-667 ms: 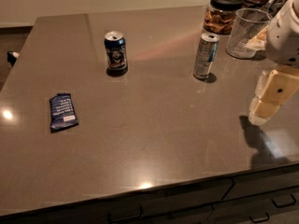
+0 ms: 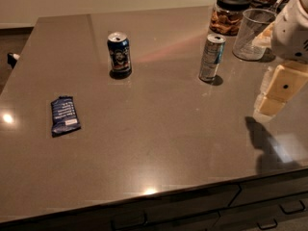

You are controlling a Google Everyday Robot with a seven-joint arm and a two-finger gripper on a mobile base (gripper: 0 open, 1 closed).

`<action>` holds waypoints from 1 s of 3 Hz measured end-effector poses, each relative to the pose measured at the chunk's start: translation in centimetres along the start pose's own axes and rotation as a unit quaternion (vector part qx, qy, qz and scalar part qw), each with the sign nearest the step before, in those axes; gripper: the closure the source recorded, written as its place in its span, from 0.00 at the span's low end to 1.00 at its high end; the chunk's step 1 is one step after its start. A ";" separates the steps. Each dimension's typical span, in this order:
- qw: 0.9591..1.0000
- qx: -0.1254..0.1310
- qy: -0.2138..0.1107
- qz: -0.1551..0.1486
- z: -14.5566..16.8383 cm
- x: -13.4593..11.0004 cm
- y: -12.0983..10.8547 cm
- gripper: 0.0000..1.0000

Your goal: Knock redbull can over

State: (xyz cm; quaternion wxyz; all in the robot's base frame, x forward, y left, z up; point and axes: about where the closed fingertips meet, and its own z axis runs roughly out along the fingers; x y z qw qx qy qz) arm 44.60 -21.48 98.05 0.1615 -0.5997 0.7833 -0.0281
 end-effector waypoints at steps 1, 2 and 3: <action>0.999 -0.005 -0.024 0.020 0.6 -0.9 -2.7 0.00; 0.996 0.007 -0.065 0.065 1.8 -2.1 -7.6 0.00; 0.992 0.021 -0.085 0.090 2.5 -2.6 -10.8 0.00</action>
Offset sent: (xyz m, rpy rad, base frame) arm 0.1156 -0.0010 0.0075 0.2295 -0.0314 -0.1448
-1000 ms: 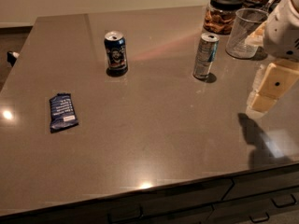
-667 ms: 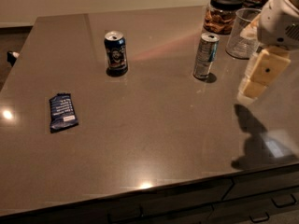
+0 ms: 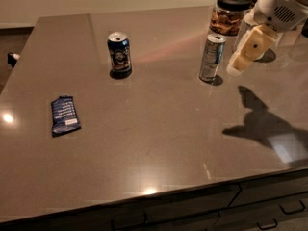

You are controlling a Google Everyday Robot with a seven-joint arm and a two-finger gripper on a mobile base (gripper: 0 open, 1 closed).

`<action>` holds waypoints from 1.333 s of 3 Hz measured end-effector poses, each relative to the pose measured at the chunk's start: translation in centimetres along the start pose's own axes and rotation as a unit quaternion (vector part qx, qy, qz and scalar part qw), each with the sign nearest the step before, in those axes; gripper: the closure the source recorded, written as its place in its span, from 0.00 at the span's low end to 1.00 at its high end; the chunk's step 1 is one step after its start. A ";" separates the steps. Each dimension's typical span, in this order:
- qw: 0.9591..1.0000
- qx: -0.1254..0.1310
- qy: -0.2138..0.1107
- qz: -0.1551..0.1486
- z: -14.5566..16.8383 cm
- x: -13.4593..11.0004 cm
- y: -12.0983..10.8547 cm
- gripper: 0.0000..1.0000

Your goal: Knock redbull can over

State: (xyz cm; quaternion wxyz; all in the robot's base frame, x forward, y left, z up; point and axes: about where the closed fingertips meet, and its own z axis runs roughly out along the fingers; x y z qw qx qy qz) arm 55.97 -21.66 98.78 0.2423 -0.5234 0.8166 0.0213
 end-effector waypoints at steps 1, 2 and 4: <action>1.000 0.001 -0.017 0.021 1.6 -0.7 -2.5 0.00; 0.998 -0.012 -0.040 0.042 3.5 -0.9 -4.1 0.00; 0.992 -0.040 -0.100 0.066 7.1 -2.5 -5.8 0.00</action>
Offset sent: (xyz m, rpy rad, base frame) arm 0.0783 -0.0026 -0.0318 0.2019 0.0339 -0.0656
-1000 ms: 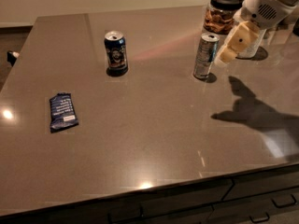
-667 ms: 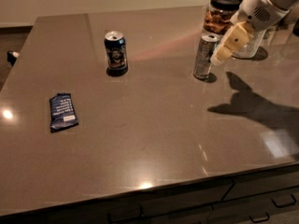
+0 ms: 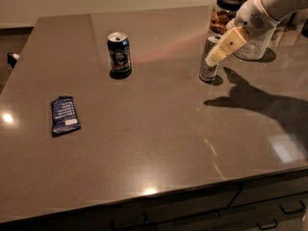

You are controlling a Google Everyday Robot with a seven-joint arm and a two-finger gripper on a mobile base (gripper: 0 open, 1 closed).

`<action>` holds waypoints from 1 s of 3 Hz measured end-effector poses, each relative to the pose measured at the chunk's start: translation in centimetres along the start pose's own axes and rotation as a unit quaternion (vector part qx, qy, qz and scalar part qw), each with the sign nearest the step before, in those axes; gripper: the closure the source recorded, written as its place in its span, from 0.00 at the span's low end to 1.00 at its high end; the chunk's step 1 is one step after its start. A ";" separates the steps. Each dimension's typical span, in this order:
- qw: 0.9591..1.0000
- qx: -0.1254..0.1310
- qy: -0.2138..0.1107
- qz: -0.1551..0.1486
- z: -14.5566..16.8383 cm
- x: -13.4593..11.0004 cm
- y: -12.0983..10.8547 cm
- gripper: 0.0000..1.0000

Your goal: Knock redbull can over

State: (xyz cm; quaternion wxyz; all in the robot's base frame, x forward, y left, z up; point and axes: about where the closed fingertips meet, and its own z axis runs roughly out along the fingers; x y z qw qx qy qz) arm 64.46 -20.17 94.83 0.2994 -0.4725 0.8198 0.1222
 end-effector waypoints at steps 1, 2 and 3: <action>1.000 -0.006 -0.014 0.002 1.3 -0.2 -0.3 0.17; 1.000 -0.009 -0.025 0.001 1.6 -0.6 -0.4 0.48; 1.000 -0.011 -0.018 0.002 1.0 -1.2 0.2 0.79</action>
Offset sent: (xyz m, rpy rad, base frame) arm 0.0138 0.0063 -0.0068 0.0694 -0.0279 0.0107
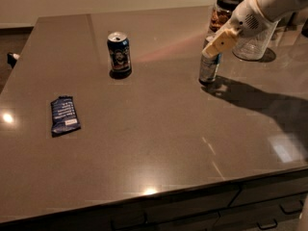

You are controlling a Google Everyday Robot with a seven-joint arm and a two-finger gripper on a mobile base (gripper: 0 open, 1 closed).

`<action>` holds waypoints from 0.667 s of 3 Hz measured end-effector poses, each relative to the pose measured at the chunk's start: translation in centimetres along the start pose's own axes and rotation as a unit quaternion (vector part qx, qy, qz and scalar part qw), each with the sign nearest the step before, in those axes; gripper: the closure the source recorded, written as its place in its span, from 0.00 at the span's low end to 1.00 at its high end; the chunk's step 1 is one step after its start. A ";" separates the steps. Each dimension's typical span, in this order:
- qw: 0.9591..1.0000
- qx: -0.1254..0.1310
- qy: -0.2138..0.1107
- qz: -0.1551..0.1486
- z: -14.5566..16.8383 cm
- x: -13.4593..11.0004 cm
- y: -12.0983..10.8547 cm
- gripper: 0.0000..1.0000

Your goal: Knock redbull can over

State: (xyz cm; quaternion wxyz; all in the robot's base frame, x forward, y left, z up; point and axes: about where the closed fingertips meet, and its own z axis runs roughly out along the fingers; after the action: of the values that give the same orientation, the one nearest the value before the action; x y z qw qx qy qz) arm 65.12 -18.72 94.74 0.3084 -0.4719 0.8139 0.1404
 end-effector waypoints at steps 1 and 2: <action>0.997 0.005 0.069 -0.018 -1.1 -0.8 1.8 0.99; 0.984 0.009 0.172 -0.048 -1.2 -0.8 3.6 1.00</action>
Offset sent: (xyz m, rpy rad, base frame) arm -0.0552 0.0204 0.0200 -0.6579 0.2333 0.0831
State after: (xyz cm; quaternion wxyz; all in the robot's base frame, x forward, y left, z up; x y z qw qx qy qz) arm 61.90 -16.96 95.91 0.1739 -0.5251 0.8323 0.0349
